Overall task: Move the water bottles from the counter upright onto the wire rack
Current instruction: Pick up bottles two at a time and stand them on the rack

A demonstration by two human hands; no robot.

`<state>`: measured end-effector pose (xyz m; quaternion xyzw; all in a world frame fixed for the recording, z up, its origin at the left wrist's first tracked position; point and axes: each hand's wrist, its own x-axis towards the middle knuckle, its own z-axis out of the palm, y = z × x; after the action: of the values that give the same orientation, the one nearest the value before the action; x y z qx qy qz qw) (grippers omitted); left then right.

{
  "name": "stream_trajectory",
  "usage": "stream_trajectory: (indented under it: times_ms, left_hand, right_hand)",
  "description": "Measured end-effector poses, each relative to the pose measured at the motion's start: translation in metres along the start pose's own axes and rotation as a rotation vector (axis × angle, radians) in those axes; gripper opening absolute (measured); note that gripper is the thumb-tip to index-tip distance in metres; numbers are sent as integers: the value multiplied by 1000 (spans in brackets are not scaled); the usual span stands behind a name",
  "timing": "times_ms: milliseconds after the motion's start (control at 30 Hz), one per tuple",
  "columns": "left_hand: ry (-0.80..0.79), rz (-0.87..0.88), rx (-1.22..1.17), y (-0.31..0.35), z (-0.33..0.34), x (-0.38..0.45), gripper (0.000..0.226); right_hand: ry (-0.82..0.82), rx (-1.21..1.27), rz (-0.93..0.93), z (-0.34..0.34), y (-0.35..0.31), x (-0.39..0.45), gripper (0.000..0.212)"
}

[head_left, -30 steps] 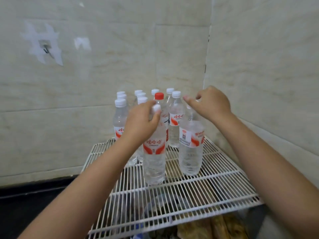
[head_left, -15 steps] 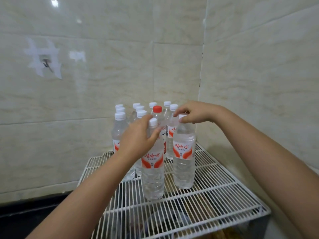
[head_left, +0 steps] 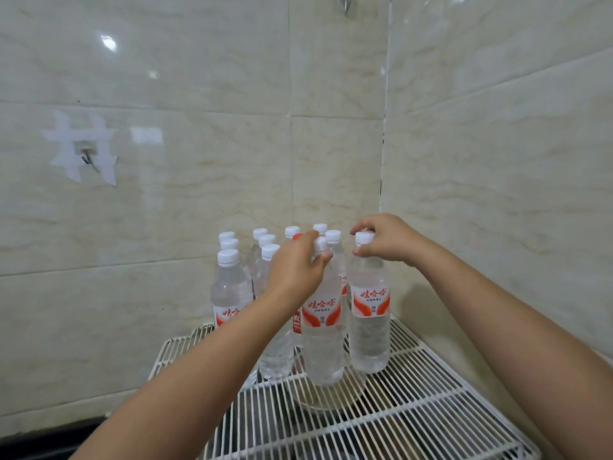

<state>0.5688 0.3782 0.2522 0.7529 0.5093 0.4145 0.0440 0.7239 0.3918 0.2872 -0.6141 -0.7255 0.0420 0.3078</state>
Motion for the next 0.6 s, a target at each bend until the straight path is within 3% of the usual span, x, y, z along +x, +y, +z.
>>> stream_trajectory:
  times_ms: [267, 600]
  left_hand:
    - [-81, -65, 52, -8, 23, 34, 37]
    - [51, -100, -24, -28, 39, 32, 33]
  right_hand:
    - [-29, 29, -83, 16, 19, 25, 36]
    - [-58, 122, -161, 43, 24, 37, 34]
